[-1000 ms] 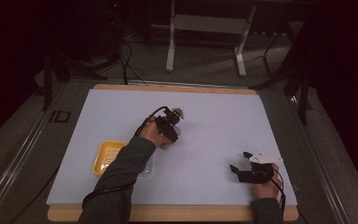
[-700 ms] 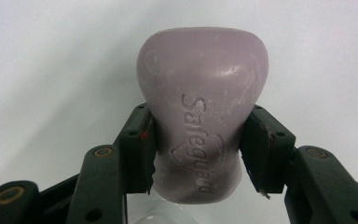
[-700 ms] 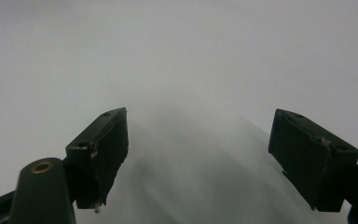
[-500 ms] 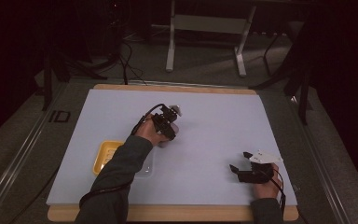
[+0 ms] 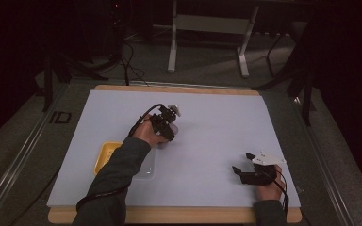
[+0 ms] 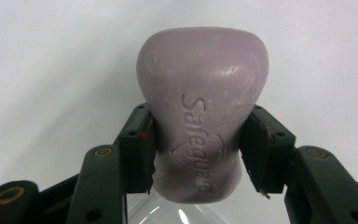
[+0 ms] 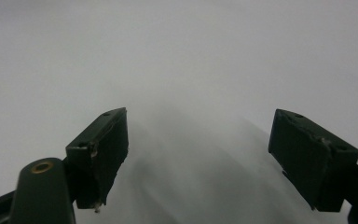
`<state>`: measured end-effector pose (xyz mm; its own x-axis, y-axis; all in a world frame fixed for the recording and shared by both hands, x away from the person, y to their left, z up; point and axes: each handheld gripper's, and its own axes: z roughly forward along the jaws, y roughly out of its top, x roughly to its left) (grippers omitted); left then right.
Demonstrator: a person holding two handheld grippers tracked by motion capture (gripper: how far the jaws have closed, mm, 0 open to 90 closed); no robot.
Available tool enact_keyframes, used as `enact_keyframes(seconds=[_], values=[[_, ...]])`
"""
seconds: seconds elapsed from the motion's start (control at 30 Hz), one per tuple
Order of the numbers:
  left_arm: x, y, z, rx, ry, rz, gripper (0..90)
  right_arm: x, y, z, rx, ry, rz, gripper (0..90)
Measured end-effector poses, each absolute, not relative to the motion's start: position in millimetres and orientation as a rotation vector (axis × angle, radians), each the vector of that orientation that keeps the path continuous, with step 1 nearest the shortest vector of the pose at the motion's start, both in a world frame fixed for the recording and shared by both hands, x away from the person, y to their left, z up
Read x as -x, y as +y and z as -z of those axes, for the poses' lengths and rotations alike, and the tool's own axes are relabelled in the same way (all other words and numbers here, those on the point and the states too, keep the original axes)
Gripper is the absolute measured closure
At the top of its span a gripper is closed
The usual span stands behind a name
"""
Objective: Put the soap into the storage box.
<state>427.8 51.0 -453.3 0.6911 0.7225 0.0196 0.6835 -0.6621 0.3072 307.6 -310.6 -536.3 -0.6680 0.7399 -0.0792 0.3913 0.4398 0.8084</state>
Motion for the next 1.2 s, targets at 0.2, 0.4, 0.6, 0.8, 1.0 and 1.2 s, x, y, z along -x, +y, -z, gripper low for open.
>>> enact_keyframes(seconds=[0.2,0.4,0.6,0.8,1.0,1.2], values=[[-425,56,449,-2.619,1.111,-0.197,49.9,-308,-311,536,-0.954,2.271,-1.112,19.5],[-422,61,447,-2.626,1.100,-0.185,49.9,-308,-311,536,-0.953,2.270,-1.113,19.5],[-420,67,446,-2.622,1.090,-0.170,49.8,-308,-311,536,-0.954,2.270,-1.113,19.5],[-417,72,445,-2.616,1.084,-0.159,49.9,-307,-311,536,-0.952,2.270,-1.112,19.5],[-414,77,443,-2.615,1.073,-0.151,49.9,-307,-311,536,-0.953,2.270,-1.113,19.5],[-411,83,439,-2.610,1.070,-0.156,49.9,-307,-311,536,-0.953,2.269,-1.112,19.5]])
